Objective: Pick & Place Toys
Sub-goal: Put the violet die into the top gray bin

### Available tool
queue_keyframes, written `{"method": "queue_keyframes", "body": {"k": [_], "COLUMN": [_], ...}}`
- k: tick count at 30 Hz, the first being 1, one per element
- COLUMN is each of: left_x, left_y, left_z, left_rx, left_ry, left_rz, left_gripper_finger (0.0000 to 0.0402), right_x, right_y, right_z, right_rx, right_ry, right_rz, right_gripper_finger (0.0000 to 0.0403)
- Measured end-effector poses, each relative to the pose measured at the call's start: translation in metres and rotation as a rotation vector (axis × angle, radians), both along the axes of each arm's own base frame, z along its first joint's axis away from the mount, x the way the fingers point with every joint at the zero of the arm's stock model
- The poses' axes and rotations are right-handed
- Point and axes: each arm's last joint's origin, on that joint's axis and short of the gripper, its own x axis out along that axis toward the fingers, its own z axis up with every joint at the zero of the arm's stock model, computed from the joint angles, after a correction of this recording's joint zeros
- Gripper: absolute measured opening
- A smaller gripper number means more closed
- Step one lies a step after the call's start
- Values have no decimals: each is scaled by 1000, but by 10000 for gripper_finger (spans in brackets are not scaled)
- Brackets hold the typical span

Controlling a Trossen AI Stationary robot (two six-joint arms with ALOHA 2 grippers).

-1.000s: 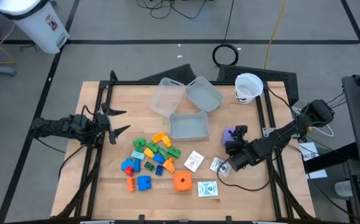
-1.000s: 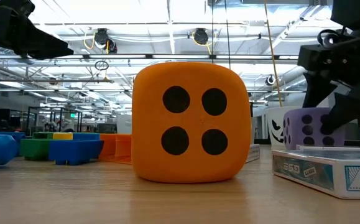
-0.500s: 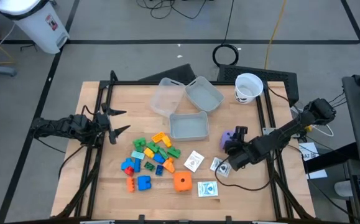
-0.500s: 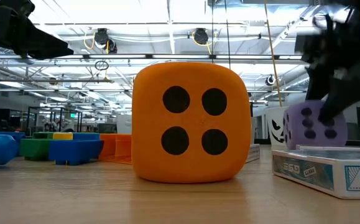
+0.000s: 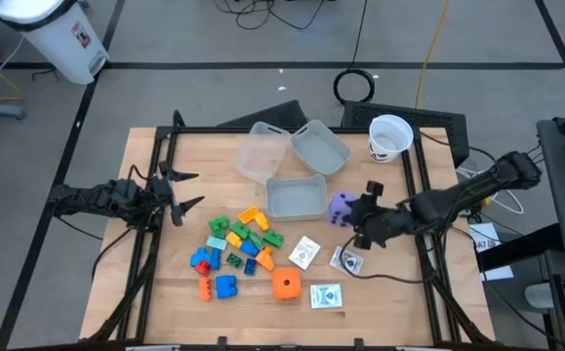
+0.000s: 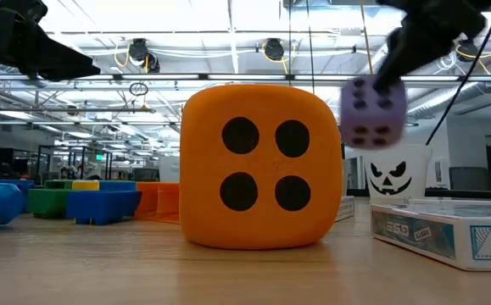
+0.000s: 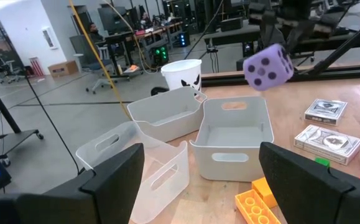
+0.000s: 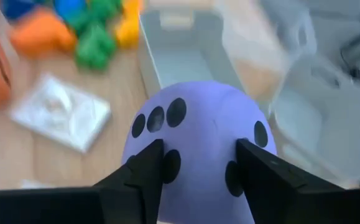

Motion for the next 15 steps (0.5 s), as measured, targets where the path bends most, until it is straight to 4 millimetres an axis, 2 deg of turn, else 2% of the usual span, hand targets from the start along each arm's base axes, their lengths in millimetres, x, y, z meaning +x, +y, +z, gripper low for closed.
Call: {"method": "queue_keyframes", "body": {"k": [7,12,15], "left_x": [0,0,0], "left_y": [0,0,0], "left_z": [0,0,0], "left_rx": [0,0,0], "left_ry": [0,0,0], "left_rz": [0,0,0], "left_gripper_finger": [324,324,324], "right_x": [24,48,56], "right_y": [-23,-62,-89], "right_z": [20,33,30], "right_rx": [-127,-292,-378], "right_ry": [-173,-288,-254], "right_rz": [23,-60,-126], "right_gripper_finger": [149,147,146]}}
